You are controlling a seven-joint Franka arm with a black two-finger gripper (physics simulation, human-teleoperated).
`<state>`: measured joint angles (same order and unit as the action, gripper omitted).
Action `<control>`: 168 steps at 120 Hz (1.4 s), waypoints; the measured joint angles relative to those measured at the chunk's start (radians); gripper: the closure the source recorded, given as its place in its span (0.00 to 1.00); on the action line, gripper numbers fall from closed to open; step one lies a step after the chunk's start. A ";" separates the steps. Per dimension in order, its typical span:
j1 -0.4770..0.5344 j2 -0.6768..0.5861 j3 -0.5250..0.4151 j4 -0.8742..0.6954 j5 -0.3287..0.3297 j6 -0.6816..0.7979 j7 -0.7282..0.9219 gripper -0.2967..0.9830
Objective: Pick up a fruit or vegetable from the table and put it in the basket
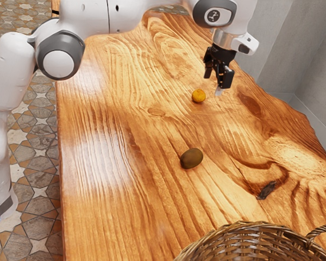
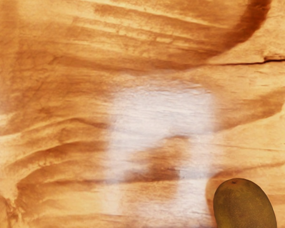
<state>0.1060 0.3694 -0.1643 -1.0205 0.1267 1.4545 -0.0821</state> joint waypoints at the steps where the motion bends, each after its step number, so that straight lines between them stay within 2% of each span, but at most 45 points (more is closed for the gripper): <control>1: 0.000 0.000 0.000 0.000 0.000 0.000 0.000 0.23; 61: -0.001 -0.005 0.013 -0.001 -0.047 -0.001 -0.003 0.23; 76: -0.007 -0.007 -0.026 -0.024 -0.057 -0.015 0.010 0.23; 81: -0.007 -0.029 -0.051 -0.072 -0.057 -0.015 0.014 0.23; 89: -0.010 -0.170 -0.080 -0.312 -0.058 0.030 0.018 0.23; 95: -0.015 -0.228 -0.088 -0.432 -0.059 0.062 0.018 0.23; 122: 0.002 -0.407 -0.121 -0.775 -0.087 0.228 -0.027 0.23; 138: -0.020 -0.434 -0.126 -0.831 -0.108 0.337 -0.074 0.23; 155: -0.019 -0.409 -0.126 -0.830 -0.185 0.399 -0.156 0.23; 168: -0.014 -0.390 -0.123 -0.830 -0.216 0.419 -0.212 0.23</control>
<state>0.0923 -0.0208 -0.2877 -1.8505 -0.0897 1.8738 -0.2945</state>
